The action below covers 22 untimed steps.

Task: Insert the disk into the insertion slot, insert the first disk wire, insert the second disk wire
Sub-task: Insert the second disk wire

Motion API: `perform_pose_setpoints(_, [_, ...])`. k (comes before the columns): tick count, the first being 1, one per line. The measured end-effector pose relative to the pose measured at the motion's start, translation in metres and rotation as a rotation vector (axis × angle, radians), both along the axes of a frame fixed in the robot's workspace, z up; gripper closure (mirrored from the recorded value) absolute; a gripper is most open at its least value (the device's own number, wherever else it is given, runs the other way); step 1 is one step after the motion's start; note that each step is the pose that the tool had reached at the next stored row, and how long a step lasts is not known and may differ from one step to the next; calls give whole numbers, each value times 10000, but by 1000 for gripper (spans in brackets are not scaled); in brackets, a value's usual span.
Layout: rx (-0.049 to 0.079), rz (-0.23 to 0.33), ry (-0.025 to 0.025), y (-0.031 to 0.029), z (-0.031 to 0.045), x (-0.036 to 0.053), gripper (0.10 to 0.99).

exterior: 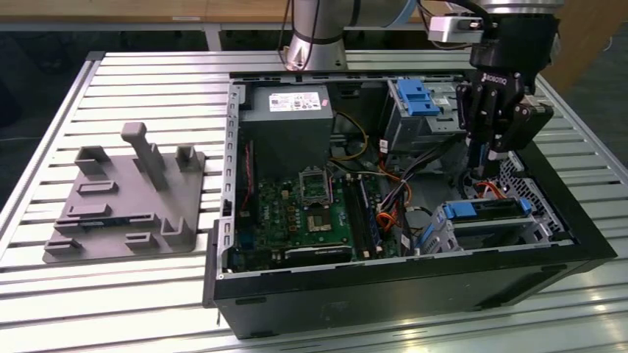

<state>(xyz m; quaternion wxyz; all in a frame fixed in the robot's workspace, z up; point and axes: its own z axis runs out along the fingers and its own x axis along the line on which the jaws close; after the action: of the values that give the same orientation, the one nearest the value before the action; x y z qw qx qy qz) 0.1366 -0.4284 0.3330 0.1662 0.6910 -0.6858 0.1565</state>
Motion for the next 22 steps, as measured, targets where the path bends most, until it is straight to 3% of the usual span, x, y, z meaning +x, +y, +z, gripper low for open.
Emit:
perform_pose_setpoints(2, [-33, -1, -3, 1, -2, 0, 725])
perform_pose_setpoints(10, [-65, -219, -119, 3, -30, -3, 725])
perform_pose_setpoints(22, [-114, -242, -122, 20, -41, -3, 725])
